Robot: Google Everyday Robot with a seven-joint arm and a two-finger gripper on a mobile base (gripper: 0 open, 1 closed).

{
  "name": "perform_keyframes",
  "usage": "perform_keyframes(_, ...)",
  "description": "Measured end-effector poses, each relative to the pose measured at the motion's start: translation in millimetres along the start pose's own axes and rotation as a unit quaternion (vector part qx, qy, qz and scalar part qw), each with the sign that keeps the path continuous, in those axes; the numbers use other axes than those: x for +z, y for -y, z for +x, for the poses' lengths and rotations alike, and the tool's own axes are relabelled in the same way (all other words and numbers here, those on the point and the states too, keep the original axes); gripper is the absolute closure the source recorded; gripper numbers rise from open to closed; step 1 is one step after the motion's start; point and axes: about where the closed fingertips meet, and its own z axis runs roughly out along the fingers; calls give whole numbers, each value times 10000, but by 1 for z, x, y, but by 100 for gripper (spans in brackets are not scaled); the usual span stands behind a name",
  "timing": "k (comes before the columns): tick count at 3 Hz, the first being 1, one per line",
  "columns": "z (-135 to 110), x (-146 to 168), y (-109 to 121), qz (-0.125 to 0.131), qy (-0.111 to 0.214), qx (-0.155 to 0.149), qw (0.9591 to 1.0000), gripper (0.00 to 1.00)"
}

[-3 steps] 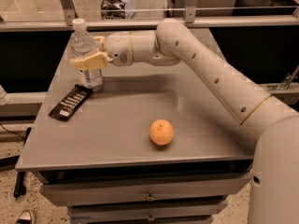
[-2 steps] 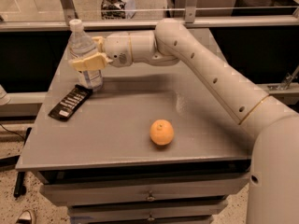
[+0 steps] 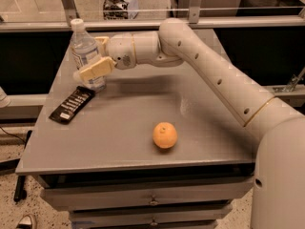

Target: Move blue plastic bottle near rxbar chocolate

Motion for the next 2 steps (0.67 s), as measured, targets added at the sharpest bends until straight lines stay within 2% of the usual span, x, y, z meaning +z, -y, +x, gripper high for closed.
perform_keyframes(1,-3,-9,0,15,-120,-120,9999,0)
perform_keyframes(2,-26,-48,10,355,-485,-589,9964,0)
